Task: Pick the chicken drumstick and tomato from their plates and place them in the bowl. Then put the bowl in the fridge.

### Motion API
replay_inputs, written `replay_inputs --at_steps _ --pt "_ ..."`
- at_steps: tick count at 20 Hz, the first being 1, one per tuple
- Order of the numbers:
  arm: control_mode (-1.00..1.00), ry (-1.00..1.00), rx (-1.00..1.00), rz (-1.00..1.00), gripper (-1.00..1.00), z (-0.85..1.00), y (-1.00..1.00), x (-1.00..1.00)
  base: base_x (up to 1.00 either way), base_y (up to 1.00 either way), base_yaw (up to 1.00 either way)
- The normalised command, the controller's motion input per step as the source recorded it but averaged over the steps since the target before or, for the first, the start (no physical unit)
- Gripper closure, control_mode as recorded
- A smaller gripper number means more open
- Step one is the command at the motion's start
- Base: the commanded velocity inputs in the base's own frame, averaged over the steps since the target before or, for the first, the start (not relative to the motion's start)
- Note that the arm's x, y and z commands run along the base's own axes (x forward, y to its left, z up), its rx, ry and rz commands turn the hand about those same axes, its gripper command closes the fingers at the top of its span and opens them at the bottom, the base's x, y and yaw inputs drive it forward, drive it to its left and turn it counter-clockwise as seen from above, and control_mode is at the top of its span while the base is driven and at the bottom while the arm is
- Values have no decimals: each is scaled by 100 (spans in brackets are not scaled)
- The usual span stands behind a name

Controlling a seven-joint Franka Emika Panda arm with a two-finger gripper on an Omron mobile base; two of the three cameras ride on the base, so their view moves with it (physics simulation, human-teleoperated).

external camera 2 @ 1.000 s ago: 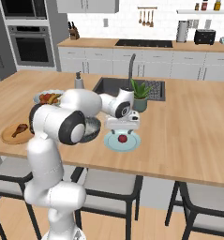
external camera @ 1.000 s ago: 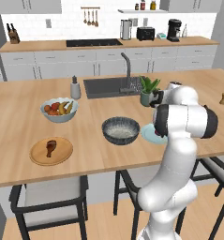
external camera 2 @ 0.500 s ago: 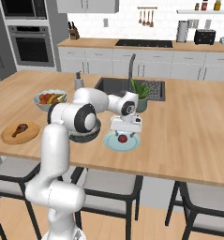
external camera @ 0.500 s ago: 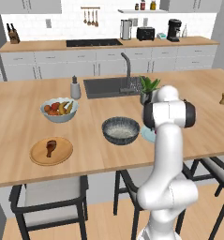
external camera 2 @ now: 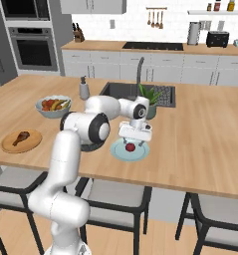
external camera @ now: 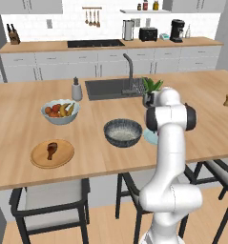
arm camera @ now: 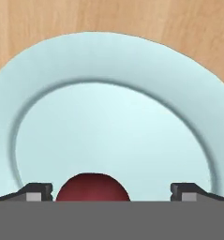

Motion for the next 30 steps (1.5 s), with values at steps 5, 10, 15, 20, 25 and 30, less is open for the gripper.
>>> replay_inputs --at_steps 5,10,15,20,25,30 --pt "-100 2 -1 0 -100 -3 8 -19 0 0 0" --pt "-100 0 -3 0 -100 -5 2 -24 0 0 0" --pt "-100 0 -3 0 -100 -6 6 -24 0 0 0" --pt "-100 0 -2 0 -100 -24 6 12 0 0 0" --pt "-100 0 -1 0 100 -32 6 16 0 0 0" --pt "-100 0 0 0 100 -21 9 -2 0 0 0"
